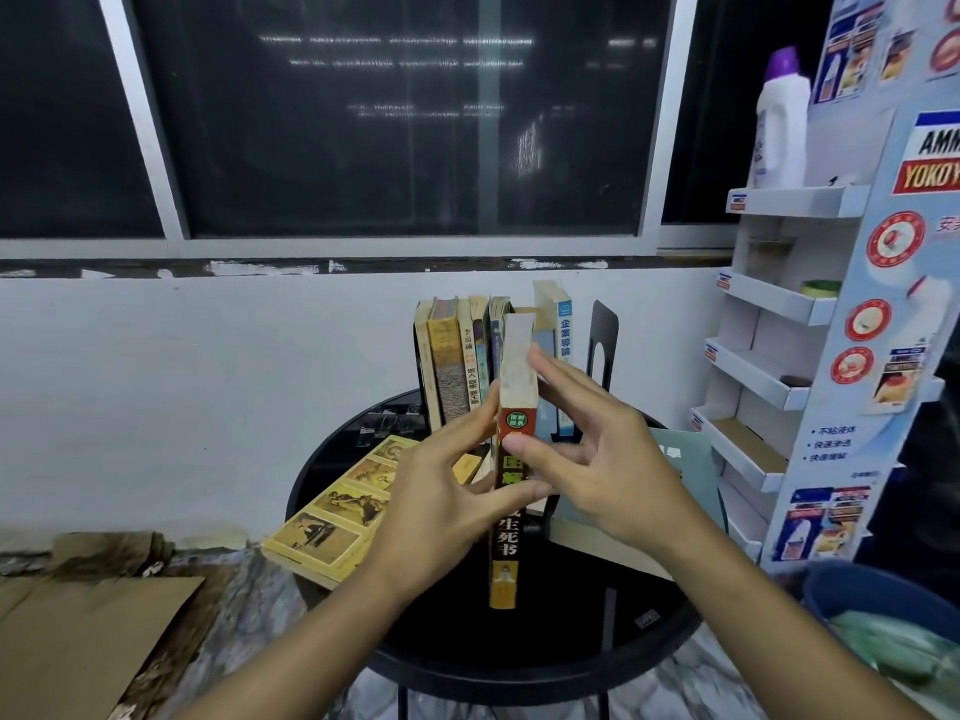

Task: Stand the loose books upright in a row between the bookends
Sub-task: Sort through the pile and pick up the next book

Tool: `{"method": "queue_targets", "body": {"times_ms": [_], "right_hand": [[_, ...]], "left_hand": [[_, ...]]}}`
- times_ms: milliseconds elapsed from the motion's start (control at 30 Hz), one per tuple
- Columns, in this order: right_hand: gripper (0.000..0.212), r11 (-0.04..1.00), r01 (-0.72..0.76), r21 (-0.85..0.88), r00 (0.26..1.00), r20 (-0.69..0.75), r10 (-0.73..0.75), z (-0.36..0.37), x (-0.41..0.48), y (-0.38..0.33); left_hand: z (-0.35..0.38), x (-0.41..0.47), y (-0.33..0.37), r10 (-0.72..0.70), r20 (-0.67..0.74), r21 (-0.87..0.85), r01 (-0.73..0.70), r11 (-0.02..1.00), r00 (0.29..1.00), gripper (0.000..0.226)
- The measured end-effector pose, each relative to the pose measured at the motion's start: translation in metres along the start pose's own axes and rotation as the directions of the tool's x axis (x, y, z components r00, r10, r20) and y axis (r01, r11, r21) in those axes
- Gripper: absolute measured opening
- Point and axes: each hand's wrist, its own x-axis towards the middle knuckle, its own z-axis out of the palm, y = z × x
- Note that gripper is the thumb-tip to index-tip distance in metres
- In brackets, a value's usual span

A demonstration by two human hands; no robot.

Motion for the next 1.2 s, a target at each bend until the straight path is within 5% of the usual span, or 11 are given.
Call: {"method": "queue_targets", "body": {"times_ms": [433,600,800,1200], "right_hand": [[0.063,0.999,-0.048,-0.011,0.991,0.121,0.049,-0.046,0.005,-0.004],[0.066,0.991,-0.077,-0.105,0.997,0.007,0.078,-0.040,-0.006,-0.005],[0.069,0.884,-0.110,-0.454,0.976,-0.215,0.010,-0.021,-0.011,-0.005],[0.048,0.846,-0.080,-0.528,0.907,-0.390,-0.158,-0.014,0.001,-0.010]], "left_hand": [[0.042,0.010,-0.007,0.005,-0.093,-0.064,-0.011,0.998,0.996,0.086],[0.055,0.010,-0.013,0.053,-0.146,0.056,-0.045,0.997,0.988,0.088],[0.060,0.008,-0.023,0.008,-0.150,0.085,0.005,0.996,0.989,0.085],[0.051,0.018,-0.021,-0.022,-0.080,0.037,0.025,0.999,0.997,0.089]]}}
